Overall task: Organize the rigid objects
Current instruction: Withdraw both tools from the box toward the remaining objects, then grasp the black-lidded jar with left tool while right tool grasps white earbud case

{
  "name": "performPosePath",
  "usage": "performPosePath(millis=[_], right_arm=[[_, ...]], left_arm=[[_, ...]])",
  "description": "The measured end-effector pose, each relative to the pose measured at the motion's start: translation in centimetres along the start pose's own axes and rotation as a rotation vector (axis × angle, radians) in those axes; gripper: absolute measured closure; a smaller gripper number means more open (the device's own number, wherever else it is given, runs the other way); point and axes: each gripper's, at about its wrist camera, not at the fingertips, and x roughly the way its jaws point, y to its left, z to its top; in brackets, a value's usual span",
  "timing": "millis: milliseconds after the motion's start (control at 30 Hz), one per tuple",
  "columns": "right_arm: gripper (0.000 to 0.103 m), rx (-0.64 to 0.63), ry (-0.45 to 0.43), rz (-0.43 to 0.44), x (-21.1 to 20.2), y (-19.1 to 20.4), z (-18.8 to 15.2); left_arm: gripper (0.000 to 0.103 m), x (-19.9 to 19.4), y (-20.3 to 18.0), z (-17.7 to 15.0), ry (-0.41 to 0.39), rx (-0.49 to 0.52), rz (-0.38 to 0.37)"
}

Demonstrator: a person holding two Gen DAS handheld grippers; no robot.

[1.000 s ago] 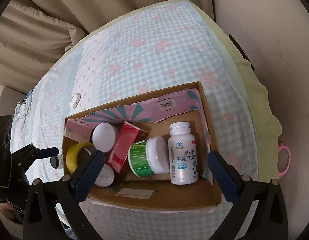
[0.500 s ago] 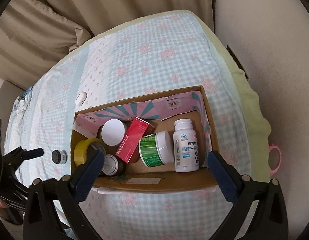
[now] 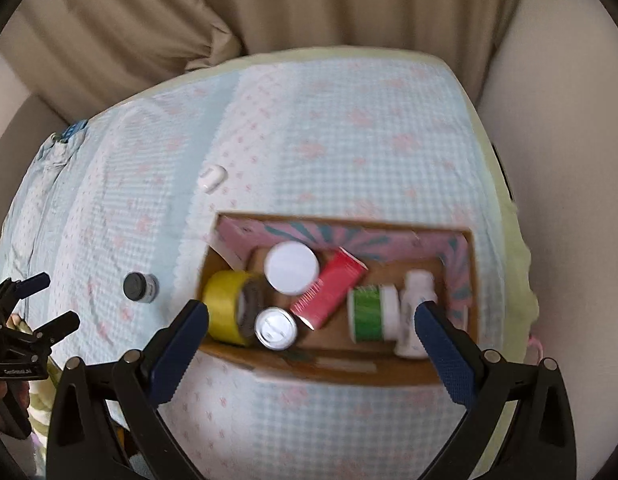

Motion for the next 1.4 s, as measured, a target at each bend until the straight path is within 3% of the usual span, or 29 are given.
performPosePath(millis=[233,433,600,900,1033,1167,1400], right_arm=[[0.0,-0.206,0.02,-0.006,2.7,7.2,3.8],[0.0,-0.28,0.054,0.038,7.2,11.4,7.2],[0.0,-0.339,0.091,0.069,12.7,14.0,9.5],[0.0,-0.532,0.191,0.043,23.1,17.9,13.2],[0.0,-0.576,0.225,0.048,26.7,19.0,14.3],[0.001,-0.592,0.265,0.061,29.8,19.7,15.0],[0.009,-0.623,0.323,0.049,34.0,20.9,15.5]], left_arm=[[0.0,2.7,5.9,-1.7,0.007,-0.134,-0.005],[0.0,7.5,8.5,-2.7,0.011,-0.205,-0.006],[0.001,11.7,8.6,-3.5,-0.015,-0.209,0.027],[0.012,19.0,8.2,-4.2,-0.015,-0.22,0.032],[0.016,20.5,8.2,-4.0,-0.028,-0.229,0.026],[0.028,21.3,8.2,-3.7,-0.031,-0.223,0.022],[0.036,22.2,8.0,-3.8,-0.021,-0.219,0.008]])
